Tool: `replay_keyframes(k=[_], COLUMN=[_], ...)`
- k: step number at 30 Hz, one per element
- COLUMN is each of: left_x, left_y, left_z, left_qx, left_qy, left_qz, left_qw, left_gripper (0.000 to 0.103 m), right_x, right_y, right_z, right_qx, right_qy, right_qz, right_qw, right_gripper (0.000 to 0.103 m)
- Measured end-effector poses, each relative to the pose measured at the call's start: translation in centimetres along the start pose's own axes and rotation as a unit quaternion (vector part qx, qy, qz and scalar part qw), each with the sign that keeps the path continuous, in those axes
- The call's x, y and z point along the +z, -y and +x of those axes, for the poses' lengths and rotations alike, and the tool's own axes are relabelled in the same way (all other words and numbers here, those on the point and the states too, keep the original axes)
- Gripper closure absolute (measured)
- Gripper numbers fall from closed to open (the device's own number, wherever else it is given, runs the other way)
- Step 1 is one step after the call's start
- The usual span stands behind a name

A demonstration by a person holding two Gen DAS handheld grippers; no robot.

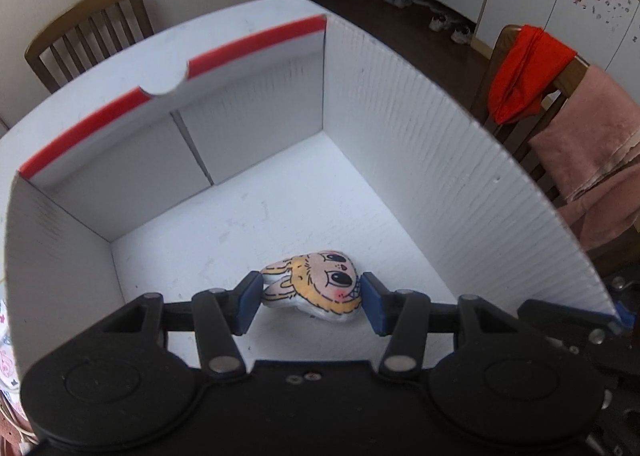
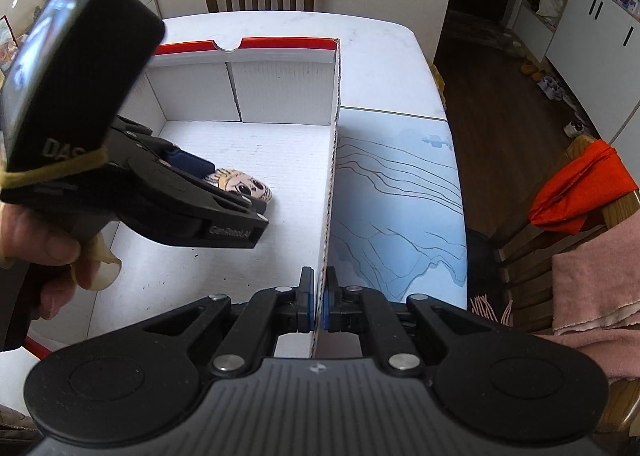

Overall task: Organize objects
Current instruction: 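Carry the keychain into the box and open the left tool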

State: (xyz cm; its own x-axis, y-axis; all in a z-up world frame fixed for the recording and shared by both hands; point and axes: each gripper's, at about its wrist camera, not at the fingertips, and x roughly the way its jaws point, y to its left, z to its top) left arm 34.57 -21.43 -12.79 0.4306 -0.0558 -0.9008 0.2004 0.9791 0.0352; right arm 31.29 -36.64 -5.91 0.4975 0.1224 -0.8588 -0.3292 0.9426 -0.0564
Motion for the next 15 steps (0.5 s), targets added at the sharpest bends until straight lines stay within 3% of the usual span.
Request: replay_keyframes(k=[7, 10, 15], left_x=[0.5, 0.3, 0.2], left_y=[-0.4, -0.8, -1.3], left_z=[0.8, 0.0, -2.1], left_qx=[-0.010, -0.013, -0.019], left_qy=[-0.020, -0.009, 0.014], left_qz=[-0.015, -0.023, -0.035], left_qw=[0.9996, 0.9996, 0.9991], left_gripper=[0.047, 0.037, 0.037], right_x=[0.1, 0.1, 0.2], right_y=[0.2, 0.3, 0.4], right_z=[0.3, 0.3, 0.4], right_qx=[0.001, 0.002, 0.002], right_qy=[-0.001, -0.001, -0.001], right_qz=[-0.001, 0.001, 0.004], right_qw=[1.000, 1.000, 1.000], right_gripper=[0.099, 0.099, 0.099])
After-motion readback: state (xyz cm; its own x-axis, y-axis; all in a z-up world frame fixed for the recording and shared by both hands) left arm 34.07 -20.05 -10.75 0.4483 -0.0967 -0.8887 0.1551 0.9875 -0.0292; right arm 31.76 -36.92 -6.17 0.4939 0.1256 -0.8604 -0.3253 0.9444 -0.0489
